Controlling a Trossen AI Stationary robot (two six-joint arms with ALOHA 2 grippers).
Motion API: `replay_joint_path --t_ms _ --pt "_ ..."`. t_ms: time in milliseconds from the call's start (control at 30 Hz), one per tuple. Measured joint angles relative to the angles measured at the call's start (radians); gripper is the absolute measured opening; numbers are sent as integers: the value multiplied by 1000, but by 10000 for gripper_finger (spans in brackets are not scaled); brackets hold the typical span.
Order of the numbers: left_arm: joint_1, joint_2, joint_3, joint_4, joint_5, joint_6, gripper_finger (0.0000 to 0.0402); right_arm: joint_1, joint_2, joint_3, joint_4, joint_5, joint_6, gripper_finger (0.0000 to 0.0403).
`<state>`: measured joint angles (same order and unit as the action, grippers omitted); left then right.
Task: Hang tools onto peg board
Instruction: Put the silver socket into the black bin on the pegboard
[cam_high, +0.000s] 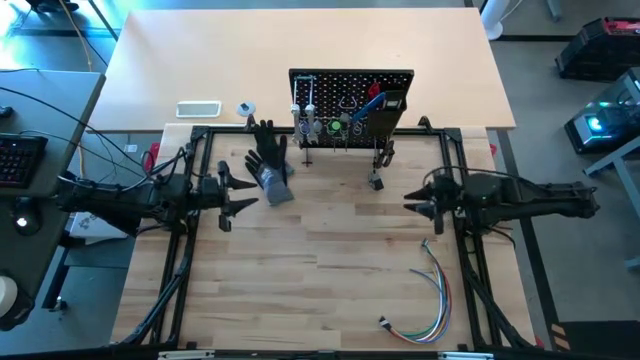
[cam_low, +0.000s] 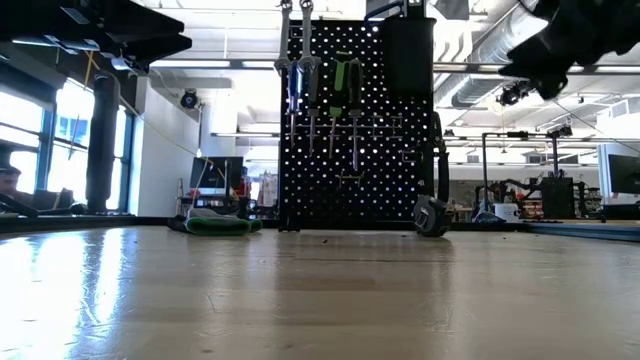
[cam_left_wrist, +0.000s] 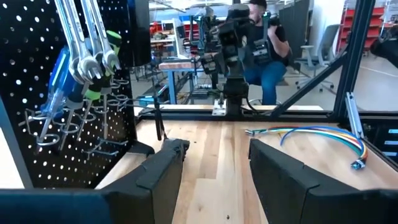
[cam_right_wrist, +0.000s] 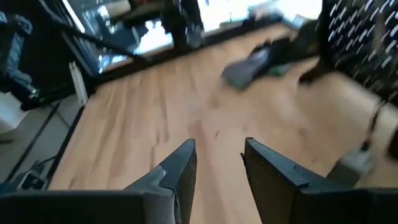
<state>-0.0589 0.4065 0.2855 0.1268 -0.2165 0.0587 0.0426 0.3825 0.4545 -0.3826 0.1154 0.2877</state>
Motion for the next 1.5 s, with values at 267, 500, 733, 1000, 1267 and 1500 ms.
replay_joint_path --t_ms 267,500,733,1000,1267,1500 --pt "0 42 0 61 0 2 177 100 200 58 -153 -12 226 130" --pt "0 122 0 115 0 -3 177 178 405 144 -380 -67 366 130" --pt "0 232 0 198 20 -6 177 233 556 167 -501 -128 467 145" --pt "-1 356 -1 268 58 -13 177 269 654 167 -554 -108 590 229" --pt "-1 435 -1 314 85 -5 177 265 749 167 -579 -109 677 239" --pt "-1 463 -1 351 107 -3 177 265 870 167 -584 -134 692 239"
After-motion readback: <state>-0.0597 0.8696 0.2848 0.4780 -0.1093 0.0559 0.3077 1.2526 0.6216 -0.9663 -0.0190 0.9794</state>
